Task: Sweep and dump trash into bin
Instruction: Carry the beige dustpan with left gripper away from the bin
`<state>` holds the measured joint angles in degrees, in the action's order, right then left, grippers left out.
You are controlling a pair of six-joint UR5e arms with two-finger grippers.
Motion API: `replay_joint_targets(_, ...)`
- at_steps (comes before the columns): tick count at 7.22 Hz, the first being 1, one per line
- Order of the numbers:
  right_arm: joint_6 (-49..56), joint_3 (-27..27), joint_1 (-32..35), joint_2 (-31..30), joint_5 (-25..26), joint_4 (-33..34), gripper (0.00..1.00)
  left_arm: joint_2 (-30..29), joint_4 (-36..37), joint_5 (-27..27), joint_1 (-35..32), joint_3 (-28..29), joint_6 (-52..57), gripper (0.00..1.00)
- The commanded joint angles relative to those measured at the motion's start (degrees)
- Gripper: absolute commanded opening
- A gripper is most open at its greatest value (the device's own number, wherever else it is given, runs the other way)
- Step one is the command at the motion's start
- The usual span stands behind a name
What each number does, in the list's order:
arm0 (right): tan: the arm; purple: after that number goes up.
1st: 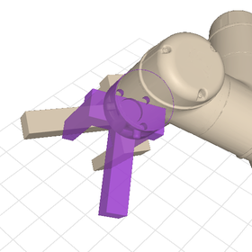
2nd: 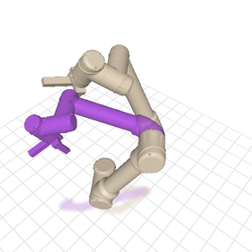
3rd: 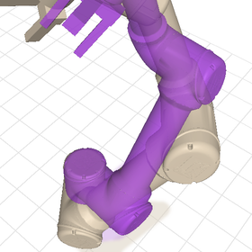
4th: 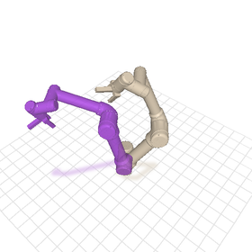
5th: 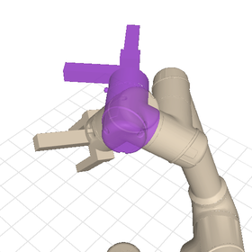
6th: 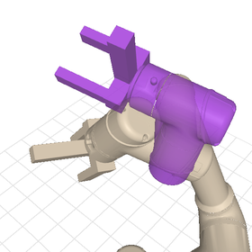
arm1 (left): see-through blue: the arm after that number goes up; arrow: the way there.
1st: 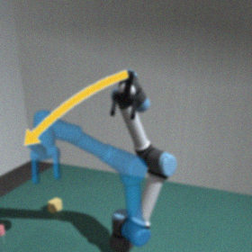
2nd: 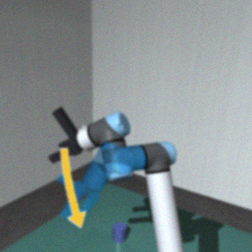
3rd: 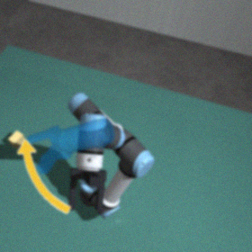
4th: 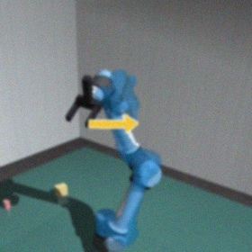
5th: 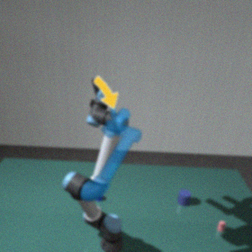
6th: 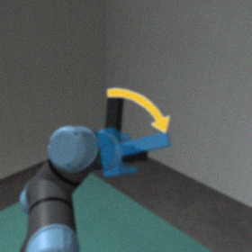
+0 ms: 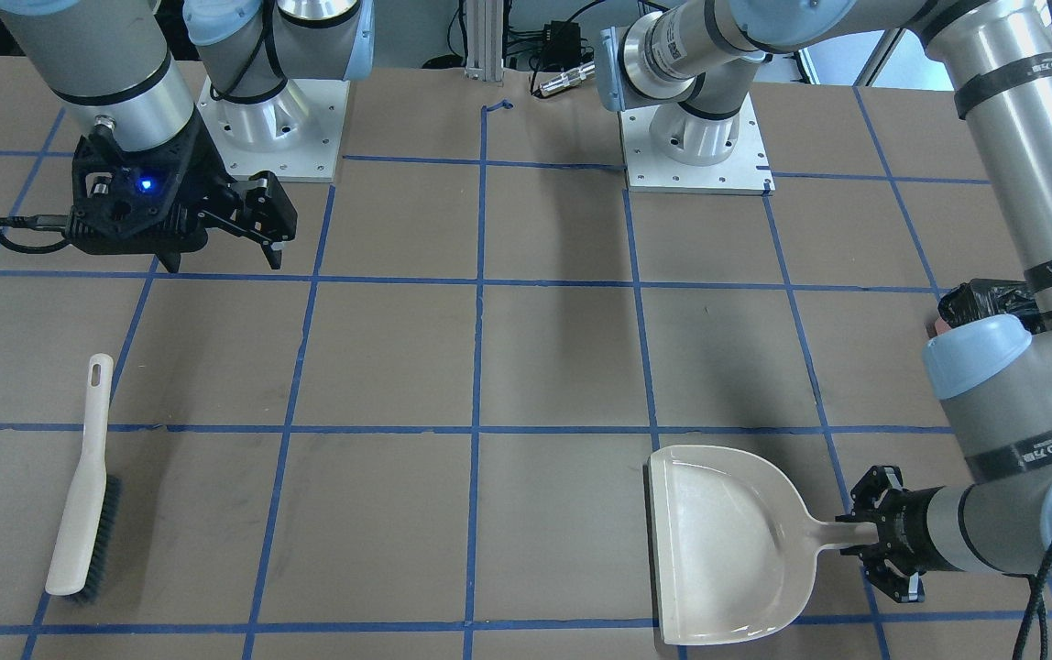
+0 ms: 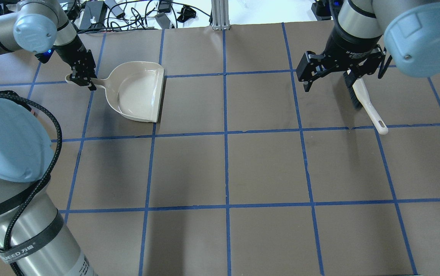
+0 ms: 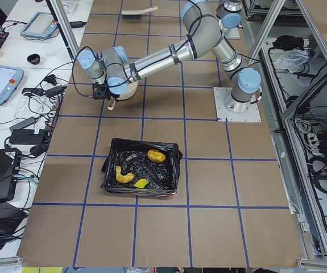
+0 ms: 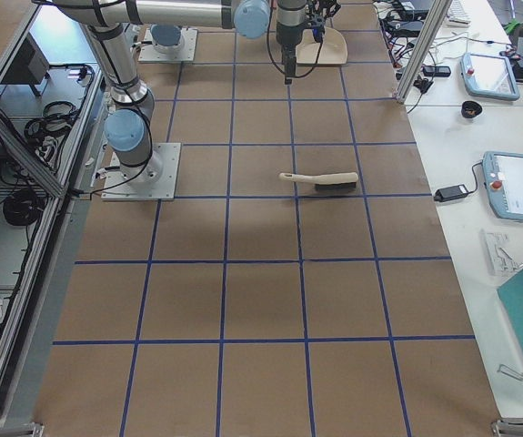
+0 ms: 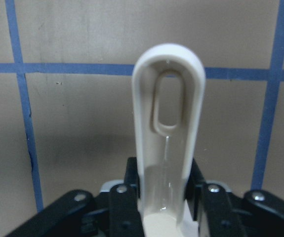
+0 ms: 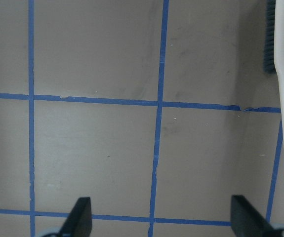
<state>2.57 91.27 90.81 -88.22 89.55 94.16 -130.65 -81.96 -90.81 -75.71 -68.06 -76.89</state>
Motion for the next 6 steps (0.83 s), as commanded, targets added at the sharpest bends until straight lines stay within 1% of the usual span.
replay_joint_targets(1, -0.02, 0.05, -0.02, 0.15, 0.01, 0.06, 1.0, 1.18, 0.57, -0.33, -0.23, -3.2, 0.68, 0.0)
replay_joint_targets(4, 0.15, 0.05, -0.02, 0.15, -0.17, -0.03, 1.0, 2.15, 0.92, -0.33, -0.23, -4.97, 0.95, 0.0)
replay_joint_targets(5, 0.24, 0.05, -0.02, 0.15, -0.17, 0.06, 1.0, 2.16, 1.45, -0.42, -0.14, -4.97, 1.38, 0.19)
replay_joint_targets(6, 0.24, 0.05, -0.02, 0.15, -0.17, 0.06, 1.0, 2.07, 3.54, -1.29, -0.14, -4.97, 1.39, 0.5)
